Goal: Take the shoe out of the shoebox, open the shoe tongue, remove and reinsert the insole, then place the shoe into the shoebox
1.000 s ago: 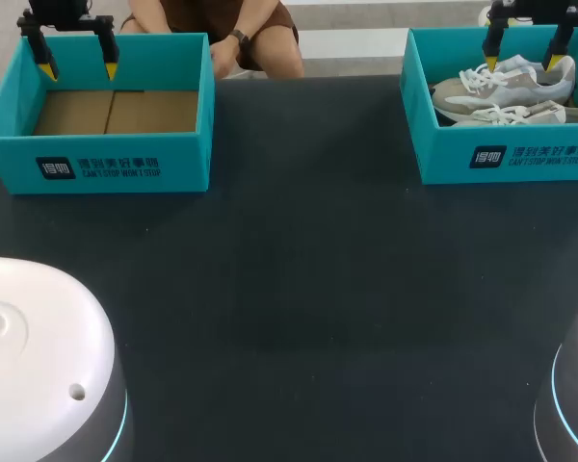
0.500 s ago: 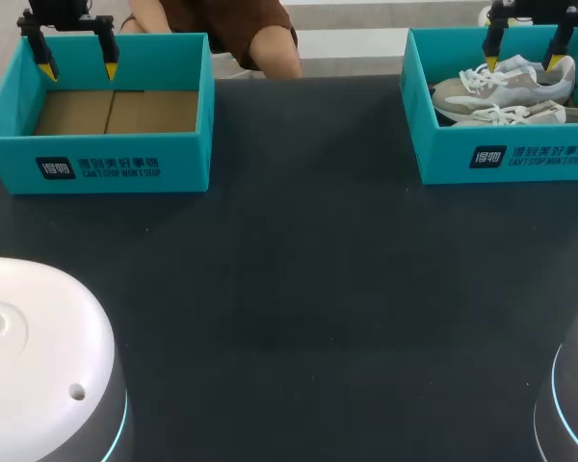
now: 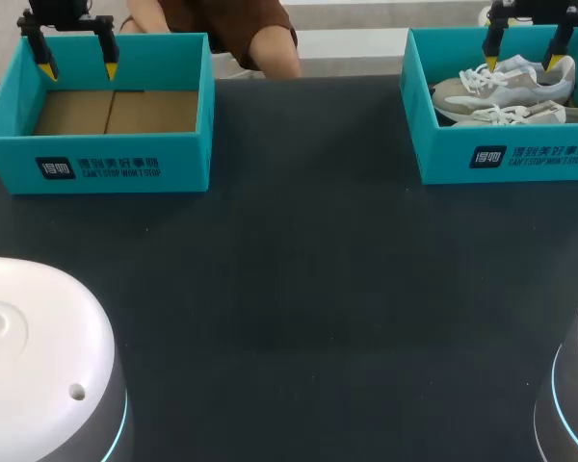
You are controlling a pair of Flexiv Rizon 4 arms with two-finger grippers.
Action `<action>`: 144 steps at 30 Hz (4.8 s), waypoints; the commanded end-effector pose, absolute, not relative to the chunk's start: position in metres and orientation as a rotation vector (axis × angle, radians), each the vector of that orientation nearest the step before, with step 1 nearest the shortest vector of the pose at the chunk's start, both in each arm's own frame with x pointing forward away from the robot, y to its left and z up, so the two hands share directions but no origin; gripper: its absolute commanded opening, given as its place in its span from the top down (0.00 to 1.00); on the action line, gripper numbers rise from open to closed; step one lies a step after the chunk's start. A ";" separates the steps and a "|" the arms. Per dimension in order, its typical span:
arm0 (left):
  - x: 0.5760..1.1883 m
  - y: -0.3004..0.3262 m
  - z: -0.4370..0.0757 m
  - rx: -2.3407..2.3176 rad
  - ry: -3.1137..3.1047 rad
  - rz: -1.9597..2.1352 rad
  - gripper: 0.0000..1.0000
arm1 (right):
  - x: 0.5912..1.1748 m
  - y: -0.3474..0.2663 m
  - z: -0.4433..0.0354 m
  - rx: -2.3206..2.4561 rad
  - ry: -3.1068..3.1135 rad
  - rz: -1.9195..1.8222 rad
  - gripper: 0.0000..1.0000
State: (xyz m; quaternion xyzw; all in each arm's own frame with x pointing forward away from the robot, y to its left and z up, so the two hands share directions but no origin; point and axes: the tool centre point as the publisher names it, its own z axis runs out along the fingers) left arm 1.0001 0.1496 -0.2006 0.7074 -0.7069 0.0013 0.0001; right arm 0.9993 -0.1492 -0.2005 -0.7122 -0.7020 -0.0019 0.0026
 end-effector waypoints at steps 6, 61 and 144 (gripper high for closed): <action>1.000 0.150 -0.200 2.222 -2.221 0.002 0.00 | 0.993 -0.207 -0.223 -2.412 -2.070 0.055 0.00; 1.000 0.150 -0.200 2.222 -2.221 0.002 0.00 | 1.026 -0.335 -0.315 -2.555 -2.138 0.113 0.47; 1.000 0.150 -0.200 2.222 -2.221 0.002 0.00 | 0.966 -0.254 -0.136 -2.780 -1.973 0.157 1.00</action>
